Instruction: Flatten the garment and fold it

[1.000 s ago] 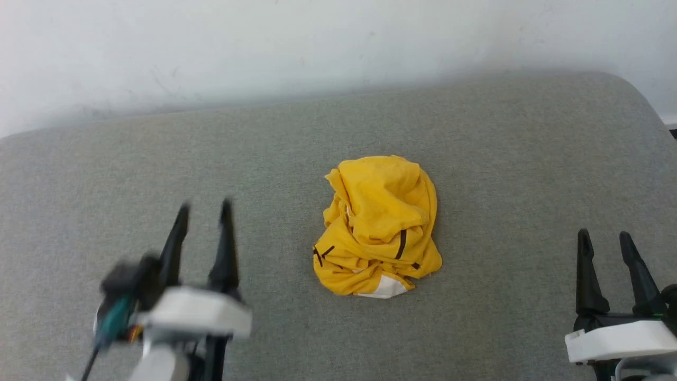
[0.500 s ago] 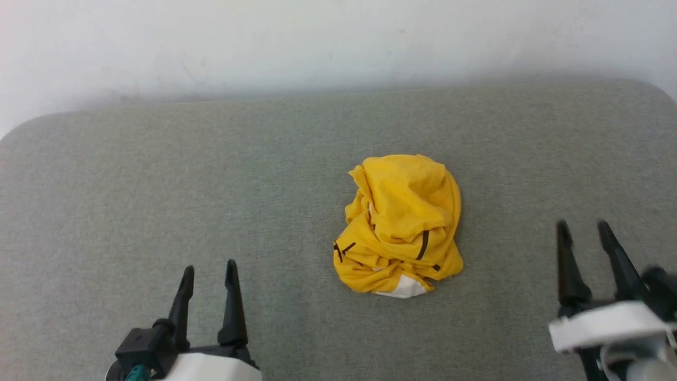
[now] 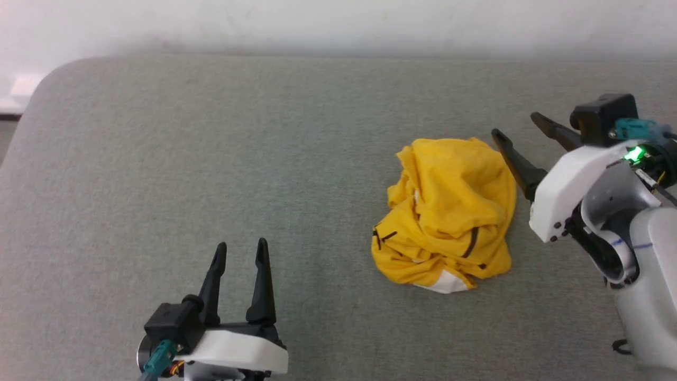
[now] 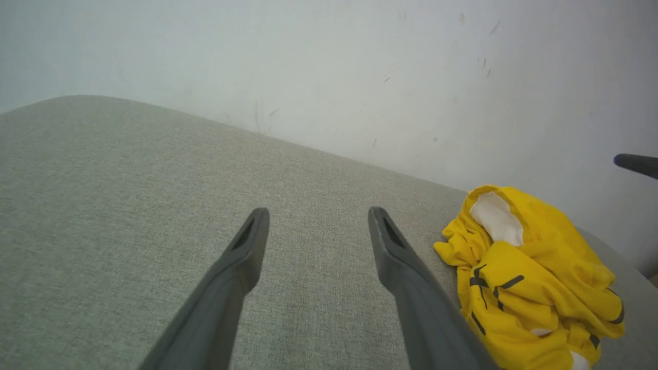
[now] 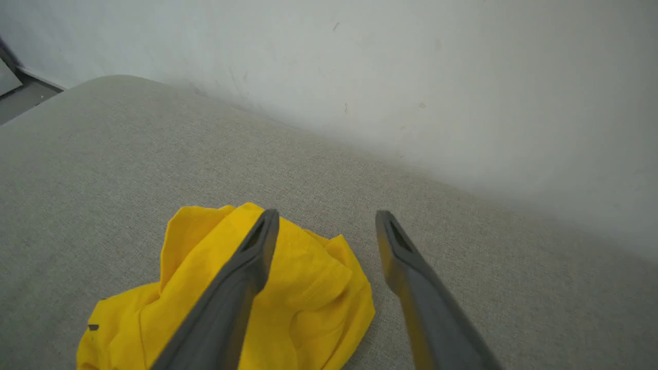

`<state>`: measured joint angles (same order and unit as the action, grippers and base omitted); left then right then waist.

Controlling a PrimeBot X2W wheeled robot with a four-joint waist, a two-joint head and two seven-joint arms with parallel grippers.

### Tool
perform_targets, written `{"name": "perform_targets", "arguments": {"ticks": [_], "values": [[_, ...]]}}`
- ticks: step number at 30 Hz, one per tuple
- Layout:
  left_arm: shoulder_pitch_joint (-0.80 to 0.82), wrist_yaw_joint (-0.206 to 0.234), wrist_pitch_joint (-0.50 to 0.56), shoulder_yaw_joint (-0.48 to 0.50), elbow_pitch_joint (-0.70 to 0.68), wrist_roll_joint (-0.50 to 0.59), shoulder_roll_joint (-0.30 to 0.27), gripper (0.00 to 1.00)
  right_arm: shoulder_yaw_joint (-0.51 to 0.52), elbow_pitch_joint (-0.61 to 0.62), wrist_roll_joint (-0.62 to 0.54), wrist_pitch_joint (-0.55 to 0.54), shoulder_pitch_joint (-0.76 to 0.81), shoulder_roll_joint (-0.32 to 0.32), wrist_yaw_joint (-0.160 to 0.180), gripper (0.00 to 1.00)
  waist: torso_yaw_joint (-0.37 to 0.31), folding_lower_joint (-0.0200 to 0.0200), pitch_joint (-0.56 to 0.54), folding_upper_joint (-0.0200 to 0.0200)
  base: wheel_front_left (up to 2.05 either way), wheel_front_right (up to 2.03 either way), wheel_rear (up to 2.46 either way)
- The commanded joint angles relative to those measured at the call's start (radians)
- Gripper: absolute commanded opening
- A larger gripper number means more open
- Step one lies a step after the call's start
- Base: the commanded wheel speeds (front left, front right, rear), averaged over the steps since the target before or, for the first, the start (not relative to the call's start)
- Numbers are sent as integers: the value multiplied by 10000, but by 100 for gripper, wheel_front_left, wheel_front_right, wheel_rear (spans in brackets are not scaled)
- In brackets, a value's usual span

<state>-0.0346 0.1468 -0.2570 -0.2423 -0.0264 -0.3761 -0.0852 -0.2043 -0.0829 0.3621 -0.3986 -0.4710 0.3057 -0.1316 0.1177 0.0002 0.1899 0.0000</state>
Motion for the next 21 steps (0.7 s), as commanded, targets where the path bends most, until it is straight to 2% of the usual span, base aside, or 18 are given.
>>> {"name": "perform_targets", "arguments": {"ticks": [1, 4, 9, 10, 11, 12, 16, 21], "values": [[176, -75, -46, 17, 59, 70, 75, 100, -153, -204, 62, -179, -194, 111, 9, 100, 697, -2, 607, 0, 0, 0, 0], [311, -190, -46, -7, 171, 97, 189, 100, -680, -801, 274, -844, -592, 500, 9, 100, 1081, -2, 865, 0, 0, 0, 0], [458, -324, -47, -9, 336, 100, 294, 100, -1569, -1485, 540, -1315, -824, 1145, 9, 100, 1507, -2, 1089, 0, 0, 0, 0], [465, -326, -47, 12, 356, 96, 306, 100, -1643, -1604, 646, -1410, -807, 1192, 9, 77, 1531, -2, 1089, 0, 0, 0, 0], [465, -329, -47, 31, 371, 90, 316, 100, -1693, -1685, 712, -1440, -792, 1230, 9, 26, 1546, -2, 1083, 0, 0, 0, 0], [458, -333, -47, 47, 386, 85, 323, 100, -1730, -1745, 746, -1423, -774, 1263, 9, 0, 1549, -2, 1064, 0, 0, 0, 0], [380, -333, -47, 141, 499, 75, 339, 100, -1844, -1867, 829, -1140, -722, 1293, 9, 0, 1356, -2, 794, 0, 0, 0, 0], [265, -347, -47, 376, 524, 153, 345, 100, -1463, -1835, 873, -314, -1074, 1107, 9, 0, 725, -2, 258, 0, 0, 0, 0]]}}
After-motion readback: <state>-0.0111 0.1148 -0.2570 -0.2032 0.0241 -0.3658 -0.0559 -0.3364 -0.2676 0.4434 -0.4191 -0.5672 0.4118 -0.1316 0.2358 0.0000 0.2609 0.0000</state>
